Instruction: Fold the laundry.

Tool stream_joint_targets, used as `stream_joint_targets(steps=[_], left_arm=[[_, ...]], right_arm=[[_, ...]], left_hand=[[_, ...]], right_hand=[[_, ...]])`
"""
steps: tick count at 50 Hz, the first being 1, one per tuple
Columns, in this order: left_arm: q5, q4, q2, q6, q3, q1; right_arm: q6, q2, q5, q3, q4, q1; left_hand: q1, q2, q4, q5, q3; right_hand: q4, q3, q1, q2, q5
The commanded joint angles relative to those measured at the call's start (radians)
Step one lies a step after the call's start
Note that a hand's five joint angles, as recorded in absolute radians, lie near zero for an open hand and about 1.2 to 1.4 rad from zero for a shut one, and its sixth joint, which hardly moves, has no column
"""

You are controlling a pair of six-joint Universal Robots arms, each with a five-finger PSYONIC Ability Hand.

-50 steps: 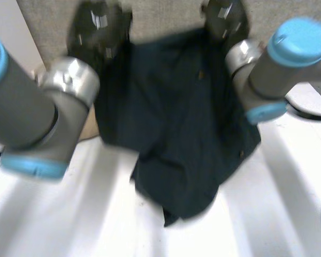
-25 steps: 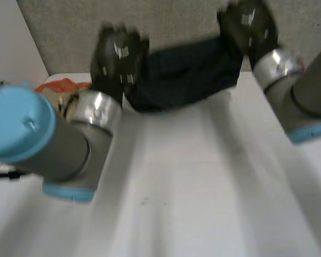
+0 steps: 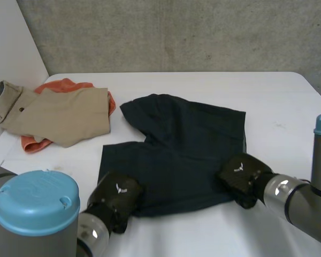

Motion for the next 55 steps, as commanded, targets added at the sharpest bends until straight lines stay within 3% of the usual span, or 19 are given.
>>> stream_joint_targets(steps=[1,4,7,13,15,18,22,27,30,40,48,53,54,55], left_arm=[[0.003,-0.114,0.032,-0.075,0.019,-0.047],[0.004,-0.109,0.054,-0.072,0.039,-0.038],[0.006,-0.085,0.060,-0.071,0.097,-0.012],[0.027,0.093,0.000,-0.066,0.209,0.120],[0.078,0.174,-0.046,-0.051,0.255,0.152],[0.218,0.268,-0.186,-0.005,0.358,0.197],[0.311,0.296,-0.337,0.038,0.491,0.238],[0.314,0.293,-0.493,0.101,0.640,0.272],[0.308,0.284,-0.566,0.146,0.691,0.274],[0.121,0.282,-0.601,0.227,0.702,0.274],[-0.042,0.242,-0.485,0.230,0.601,0.248],[-0.070,0.218,-0.437,0.235,0.550,0.223],[-0.065,0.219,-0.437,0.233,0.545,0.214],[-0.065,0.219,-0.438,0.235,0.542,0.195]], right_arm=[[-0.074,-0.093,-0.002,0.057,0.143,-0.030],[-0.114,-0.101,-0.002,0.062,0.152,-0.058],[-0.119,-0.101,-0.005,0.060,0.146,-0.082],[-0.114,-0.090,-0.008,0.071,0.083,-0.087],[-0.106,-0.090,-0.010,0.079,0.062,-0.085],[-0.099,-0.090,-0.011,0.080,0.050,-0.081],[-0.077,-0.090,-0.011,0.080,0.037,-0.076],[-0.051,-0.088,-0.011,0.086,0.020,-0.075],[-0.046,-0.088,-0.010,0.094,0.008,-0.075],[-0.030,-0.088,-0.010,0.100,-0.007,-0.084],[-0.017,-0.088,-0.001,0.094,-0.027,-0.084],[-0.016,-0.088,-0.001,0.088,-0.027,-0.076],[-0.014,-0.088,-0.001,0.083,-0.027,-0.075],[-0.014,-0.090,-0.002,0.082,-0.029,-0.075]], left_hand=[[-0.373,-0.434,-0.434,-0.417,-0.428],[-0.863,-0.924,-0.923,-0.907,-0.917],[-0.940,-1.001,-1.001,-0.984,-0.995],[-0.911,-0.972,-0.971,-0.955,-0.966],[-0.867,-0.928,-0.928,-0.911,-0.922],[-0.744,-0.806,-0.805,-0.788,-0.799],[-0.685,-0.746,-0.745,-0.729,-0.740],[-0.600,-0.661,-0.660,-0.644,-0.654],[-0.562,-0.623,-0.622,-0.606,-0.616],[0.254,0.193,0.193,0.210,0.199],[0.254,0.193,0.194,0.210,0.200],[0.254,0.193,0.194,0.210,0.200],[0.193,0.132,0.133,0.150,0.139],[-0.415,-0.476,-0.475,-0.458,-0.469]], right_hand=[[0.206,0.198,0.390,0.218,0.242],[0.206,0.198,0.390,0.218,0.242],[0.206,0.198,0.390,0.218,0.242],[0.206,0.198,0.390,0.218,0.242],[0.206,0.198,0.390,0.218,0.242],[0.206,0.198,0.390,0.218,0.242],[0.206,0.198,0.390,0.218,0.242],[0.206,0.198,0.390,0.218,0.242],[0.206,0.198,0.390,0.218,0.242],[0.206,0.198,0.390,0.218,0.242],[0.206,0.198,0.390,0.218,0.242],[0.206,0.198,0.390,0.218,0.242],[0.206,0.198,0.390,0.218,0.242],[0.206,0.198,0.390,0.218,0.242]])
